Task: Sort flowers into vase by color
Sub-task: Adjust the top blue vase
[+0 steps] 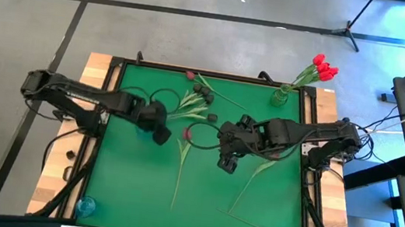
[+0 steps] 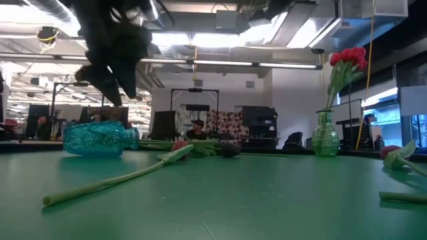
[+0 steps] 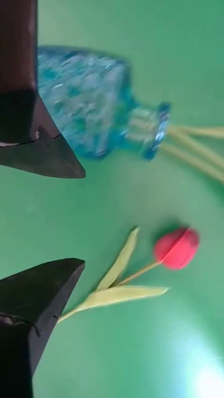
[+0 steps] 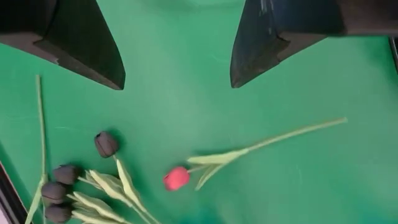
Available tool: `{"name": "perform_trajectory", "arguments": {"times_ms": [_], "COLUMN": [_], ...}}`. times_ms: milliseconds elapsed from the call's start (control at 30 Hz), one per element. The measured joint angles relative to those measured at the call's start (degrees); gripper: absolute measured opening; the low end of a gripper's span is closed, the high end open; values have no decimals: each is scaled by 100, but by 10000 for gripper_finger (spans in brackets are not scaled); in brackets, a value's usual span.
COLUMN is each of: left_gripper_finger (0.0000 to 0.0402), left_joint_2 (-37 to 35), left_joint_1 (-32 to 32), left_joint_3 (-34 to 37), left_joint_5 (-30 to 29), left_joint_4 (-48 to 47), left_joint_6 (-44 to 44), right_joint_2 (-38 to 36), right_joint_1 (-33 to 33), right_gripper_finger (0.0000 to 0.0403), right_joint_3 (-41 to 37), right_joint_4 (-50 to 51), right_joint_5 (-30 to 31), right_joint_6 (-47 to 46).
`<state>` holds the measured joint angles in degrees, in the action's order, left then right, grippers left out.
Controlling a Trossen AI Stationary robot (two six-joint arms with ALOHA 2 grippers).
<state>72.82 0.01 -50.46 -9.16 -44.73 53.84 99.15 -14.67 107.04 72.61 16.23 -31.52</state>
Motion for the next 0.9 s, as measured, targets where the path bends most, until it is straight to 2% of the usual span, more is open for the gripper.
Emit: {"name": "perform_trajectory", "arguments": {"times_ms": [167, 300, 533, 900], "left_gripper_finger": [218, 218, 218, 251], "left_joint_2": [191, 353, 644, 706], "left_joint_1": [776, 1147, 1402, 1751], "left_joint_3": [2, 0, 1, -2], "left_joint_5": [192, 266, 552, 382], "left_joint_4": [-3, 79, 101, 88], "left_joint_6": [-563, -871, -1745, -2858], "right_joint_2": [0, 0, 0, 18], "right_joint_1": [7, 40, 432, 1418], "right_gripper_finger": [289, 289, 289, 289], "right_joint_3": [31, 31, 31, 31], "right_joint_4": [110, 87, 80, -442], "right_joint_5": [-94, -121, -237, -679], "right_joint_6": [516, 975, 1298, 1316]}}
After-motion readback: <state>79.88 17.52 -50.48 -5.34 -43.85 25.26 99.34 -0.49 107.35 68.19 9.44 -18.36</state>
